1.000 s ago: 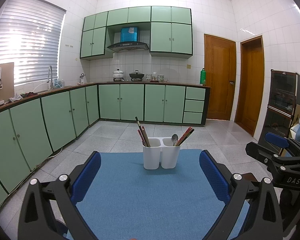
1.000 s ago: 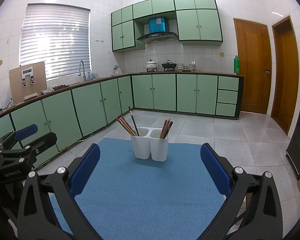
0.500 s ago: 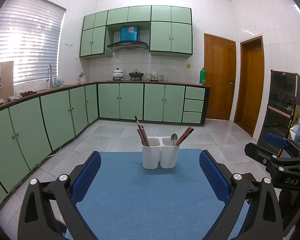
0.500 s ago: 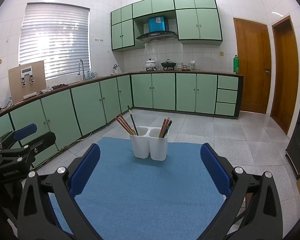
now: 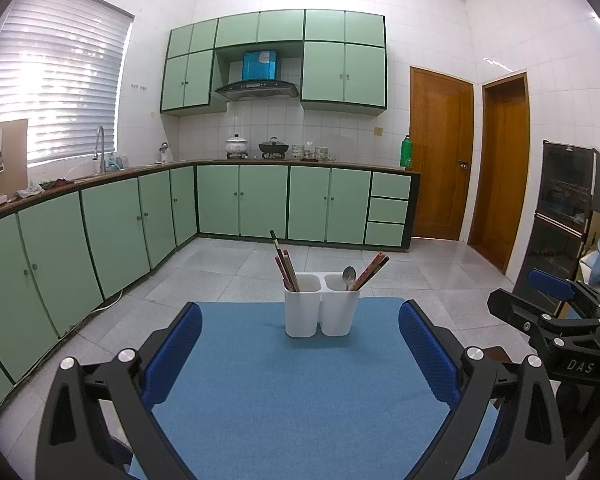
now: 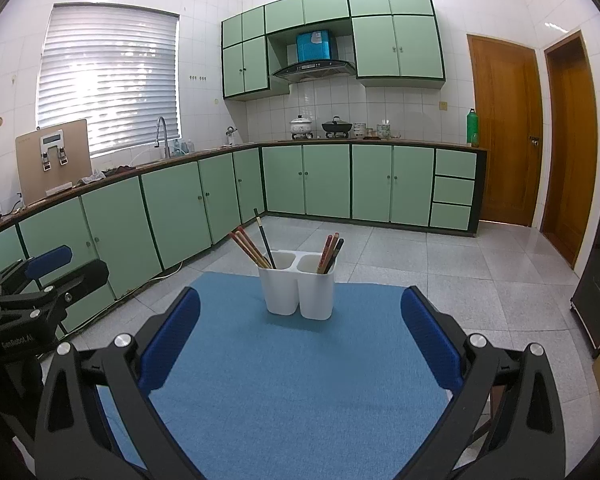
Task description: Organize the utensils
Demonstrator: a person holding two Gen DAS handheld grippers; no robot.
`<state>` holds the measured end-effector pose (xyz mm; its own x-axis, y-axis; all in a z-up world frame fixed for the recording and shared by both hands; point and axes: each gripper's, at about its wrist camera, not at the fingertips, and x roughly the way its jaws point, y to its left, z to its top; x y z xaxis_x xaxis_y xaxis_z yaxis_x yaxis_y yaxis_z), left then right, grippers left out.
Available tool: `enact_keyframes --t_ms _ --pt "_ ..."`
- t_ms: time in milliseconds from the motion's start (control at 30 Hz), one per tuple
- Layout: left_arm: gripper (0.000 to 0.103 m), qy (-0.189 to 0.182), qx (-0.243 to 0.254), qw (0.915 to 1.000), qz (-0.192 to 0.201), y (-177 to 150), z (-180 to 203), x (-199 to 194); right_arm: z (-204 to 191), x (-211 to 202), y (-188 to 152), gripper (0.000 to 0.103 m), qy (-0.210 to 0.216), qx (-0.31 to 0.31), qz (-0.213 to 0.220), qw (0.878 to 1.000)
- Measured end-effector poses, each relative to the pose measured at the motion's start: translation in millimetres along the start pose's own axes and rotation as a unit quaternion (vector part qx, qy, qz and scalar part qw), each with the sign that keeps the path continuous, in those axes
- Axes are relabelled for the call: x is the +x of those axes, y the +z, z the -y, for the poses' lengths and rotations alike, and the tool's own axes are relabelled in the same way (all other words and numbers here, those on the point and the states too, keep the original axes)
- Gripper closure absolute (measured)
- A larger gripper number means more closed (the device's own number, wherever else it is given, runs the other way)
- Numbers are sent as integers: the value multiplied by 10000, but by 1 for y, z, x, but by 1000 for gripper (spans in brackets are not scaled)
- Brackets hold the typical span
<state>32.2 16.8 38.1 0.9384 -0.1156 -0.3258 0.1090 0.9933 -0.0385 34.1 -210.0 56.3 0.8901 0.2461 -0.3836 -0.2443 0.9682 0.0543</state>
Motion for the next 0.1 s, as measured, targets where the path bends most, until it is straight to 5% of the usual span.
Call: enact_keyframes --t_ms 100 --pt "6 3 2 10000 -4 0 0 0 0 0 -1 6 -2 6 -10 10000"
